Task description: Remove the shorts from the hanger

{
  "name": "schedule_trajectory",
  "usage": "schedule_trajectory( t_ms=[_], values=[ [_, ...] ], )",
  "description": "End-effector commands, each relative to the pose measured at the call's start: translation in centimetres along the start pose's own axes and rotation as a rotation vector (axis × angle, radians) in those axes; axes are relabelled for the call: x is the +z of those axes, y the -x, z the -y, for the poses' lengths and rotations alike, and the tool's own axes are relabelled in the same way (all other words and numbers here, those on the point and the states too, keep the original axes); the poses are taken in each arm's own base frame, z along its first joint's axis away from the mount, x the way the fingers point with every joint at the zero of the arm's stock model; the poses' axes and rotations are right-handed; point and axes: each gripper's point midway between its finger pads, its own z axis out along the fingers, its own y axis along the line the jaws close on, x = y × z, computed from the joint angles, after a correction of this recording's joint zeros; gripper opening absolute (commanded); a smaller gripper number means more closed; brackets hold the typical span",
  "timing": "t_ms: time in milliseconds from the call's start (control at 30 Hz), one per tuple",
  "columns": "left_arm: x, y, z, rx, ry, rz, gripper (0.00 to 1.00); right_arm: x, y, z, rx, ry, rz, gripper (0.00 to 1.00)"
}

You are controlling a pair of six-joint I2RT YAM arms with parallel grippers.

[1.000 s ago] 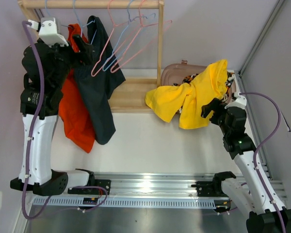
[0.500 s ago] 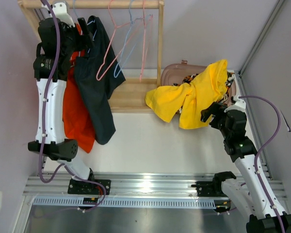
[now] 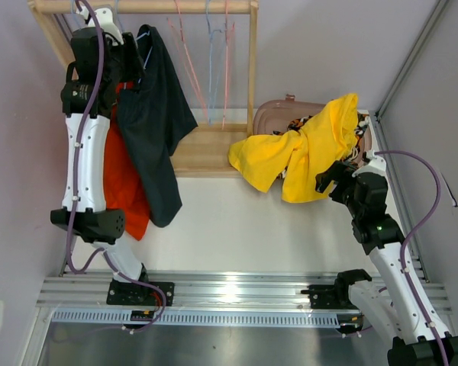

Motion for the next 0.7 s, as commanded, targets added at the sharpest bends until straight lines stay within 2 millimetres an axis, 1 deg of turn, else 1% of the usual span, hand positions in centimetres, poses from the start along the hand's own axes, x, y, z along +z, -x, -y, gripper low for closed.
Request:
schedule_trajectory(
  t_ms=[0, 100, 133, 167, 200, 233, 300, 333, 400, 433, 467, 600, 667],
  values=[
    [-0.2, 1.5, -0.6, -0.01, 0.017, 0.042, 0.6, -0.1, 0.4, -0.7, -0.013, 0.029, 0.008, 0.99],
    [0.2, 1.1, -0.9, -0.012, 0.025, 0.032, 0.53, -0.2, 0.4, -0.7, -0.014, 0.03, 0.009, 0.99],
    [0.3, 1.0, -0.9, -0.013, 0.026, 0.028, 0.4, -0.3, 0.4, -0.7, -0.016, 0.032, 0.01, 0.99],
    [0.4, 1.0, -1.0, -0.015, 0.028, 0.028, 0.35, -0.3, 0.5, -0.7, -0.015, 0.031, 0.01, 0.99],
    [0.5, 0.9, -1.0, -0.015, 0.028, 0.026, 0.31, -0.3, 0.3, -0.7, -0.016, 0.032, 0.007, 0.99],
    [0.5, 0.9, -1.0, -0.015, 0.029, 0.027, 0.26, -0.3, 0.3, -0.7, -0.016, 0.032, 0.006, 0.99],
    [0.6, 0.9, -1.1, -0.017, 0.031, 0.025, 0.23, -0.4, 0.4, -0.7, -0.015, 0.033, 0.009, 0.99],
    [0.7, 0.8, -1.2, -0.019, 0.033, 0.023, 0.15, -0.4, 0.4, -0.7, -0.016, 0.033, 0.008, 0.99],
    [0.8, 0.7, -1.3, -0.022, 0.029, 0.019, 0.11, -0.5, 0.6, -0.8, -0.015, 0.033, 0.013, 0.99],
    [1.0, 0.5, -1.3, -0.024, 0.029, 0.013, 0.04, -0.6, 0.8, -0.8, -0.014, 0.034, 0.017, 0.99],
    [1.0, 0.4, -1.4, -0.026, 0.029, 0.011, 0.01, -0.6, 0.7, -0.9, -0.014, 0.036, 0.015, 0.99],
    [1.0, 0.5, -0.7, -0.03, -0.008, 0.012, 0.0, -1.0, 1.1, -1.0, -0.013, 0.038, 0.022, 0.99],
    [0.6, 1.1, -0.3, -0.042, -0.026, 0.03, 0.0, -1.3, 1.5, -1.2, -0.009, 0.044, 0.031, 0.99]
  ],
)
